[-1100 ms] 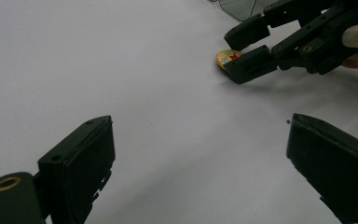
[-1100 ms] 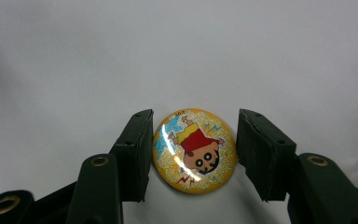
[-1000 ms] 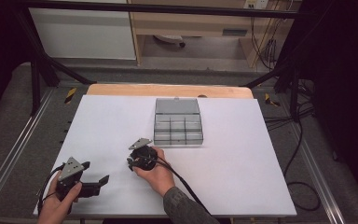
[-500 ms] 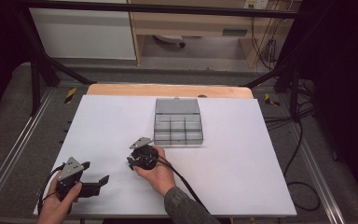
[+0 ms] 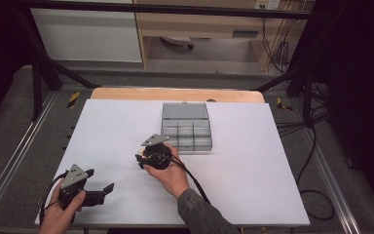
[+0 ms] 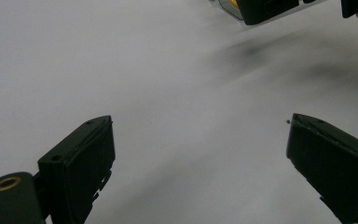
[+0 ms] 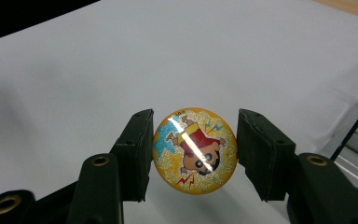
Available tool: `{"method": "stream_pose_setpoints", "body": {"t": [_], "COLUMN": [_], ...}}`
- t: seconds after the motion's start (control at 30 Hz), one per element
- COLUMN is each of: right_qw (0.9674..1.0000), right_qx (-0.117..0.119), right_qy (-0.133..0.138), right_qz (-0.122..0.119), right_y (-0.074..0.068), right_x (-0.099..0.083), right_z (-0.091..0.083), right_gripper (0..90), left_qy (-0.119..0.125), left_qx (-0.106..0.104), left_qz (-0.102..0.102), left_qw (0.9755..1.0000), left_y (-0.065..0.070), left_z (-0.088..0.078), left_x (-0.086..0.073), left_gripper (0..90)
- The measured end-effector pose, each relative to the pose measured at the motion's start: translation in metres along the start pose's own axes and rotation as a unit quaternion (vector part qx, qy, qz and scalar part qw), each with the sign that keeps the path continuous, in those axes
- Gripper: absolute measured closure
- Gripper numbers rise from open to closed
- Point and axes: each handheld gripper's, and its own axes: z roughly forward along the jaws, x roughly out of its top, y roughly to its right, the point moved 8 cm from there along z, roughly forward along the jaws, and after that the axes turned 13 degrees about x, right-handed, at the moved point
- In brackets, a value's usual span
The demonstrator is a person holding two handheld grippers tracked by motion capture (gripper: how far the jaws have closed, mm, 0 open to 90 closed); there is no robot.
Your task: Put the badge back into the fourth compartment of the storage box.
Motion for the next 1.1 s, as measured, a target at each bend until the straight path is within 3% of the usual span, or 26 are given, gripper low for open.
{"method": "stream_pose_setpoints", "body": {"t": [0.1,0.5,1.1], "right_qw": [0.9999,0.9991,0.9973], "right_qx": [-0.005,-0.017,-0.034], "right_qy": [0.005,0.038,0.065], "right_qz": [-0.007,0.001,0.009], "right_y": [0.003,0.023,0.046], "right_x": [0.006,0.037,0.062], "right_z": [-0.002,-0.022,-0.049], "right_gripper": [47.3,47.2,47.2], "left_qy": [-0.002,-0.003,-0.002], "left_qx": [0.0,0.001,0.001], "left_qz": [0.001,0.0,-0.003], "left_qw": [1.0,1.0,1.0], "left_y": [0.0,0.0,0.0], "left_z": [0.0,0.0,0.0], "left_x": [-0.001,-0.001,-0.001], "left_gripper": [7.9,7.9,7.8]}}
